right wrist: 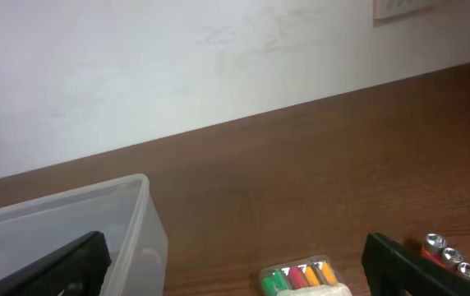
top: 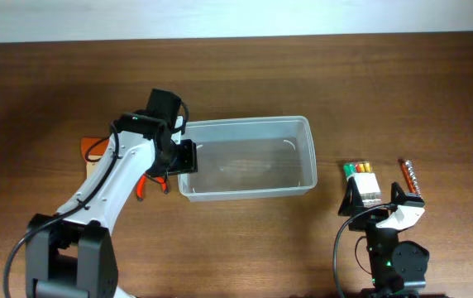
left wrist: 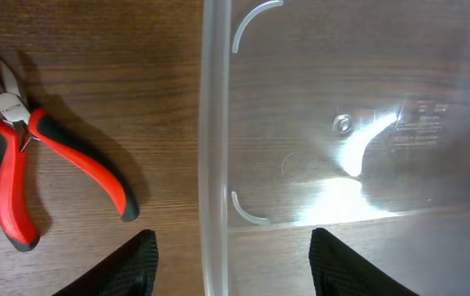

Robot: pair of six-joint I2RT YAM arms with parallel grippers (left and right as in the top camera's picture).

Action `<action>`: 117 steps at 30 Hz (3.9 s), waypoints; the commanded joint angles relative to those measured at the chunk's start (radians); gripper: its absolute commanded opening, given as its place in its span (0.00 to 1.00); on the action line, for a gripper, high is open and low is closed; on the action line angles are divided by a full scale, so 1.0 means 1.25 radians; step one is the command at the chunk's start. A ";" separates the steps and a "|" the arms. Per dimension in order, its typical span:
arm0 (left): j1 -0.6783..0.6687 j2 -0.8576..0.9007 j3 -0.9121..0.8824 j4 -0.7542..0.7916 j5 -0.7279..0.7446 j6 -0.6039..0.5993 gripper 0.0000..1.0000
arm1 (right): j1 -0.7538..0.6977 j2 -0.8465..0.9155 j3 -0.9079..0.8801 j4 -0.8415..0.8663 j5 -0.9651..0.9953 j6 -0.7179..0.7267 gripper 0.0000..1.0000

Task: Pack container
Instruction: 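Drag the container right to table center and release it, then lower the left gripper onto the red pliers and grasp them, then lift the pliers over the container and drop them inside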

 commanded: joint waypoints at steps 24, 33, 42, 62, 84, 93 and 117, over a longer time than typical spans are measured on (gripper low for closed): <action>0.127 -0.061 0.133 -0.222 -0.123 0.023 0.80 | -0.002 -0.005 -0.005 -0.004 0.004 -0.001 0.99; 0.127 -0.061 -0.004 -0.125 -0.145 0.080 0.84 | -0.002 -0.005 -0.005 -0.004 0.004 -0.001 0.99; 0.143 -0.061 -0.091 -0.014 -0.199 0.191 0.86 | -0.002 -0.005 -0.005 -0.004 0.004 -0.001 0.98; 0.192 -0.045 -0.245 0.239 -0.124 0.384 0.76 | -0.002 -0.005 -0.005 -0.004 0.004 -0.001 0.99; 0.197 0.085 -0.245 0.286 -0.149 0.434 0.63 | -0.002 -0.005 -0.005 -0.004 0.004 -0.001 0.99; 0.197 0.087 -0.245 0.292 -0.150 0.434 0.06 | -0.002 -0.005 -0.005 -0.004 0.004 -0.001 0.99; 0.196 -0.016 0.083 0.134 -0.176 0.416 0.02 | -0.002 -0.005 -0.005 -0.004 0.004 -0.001 0.99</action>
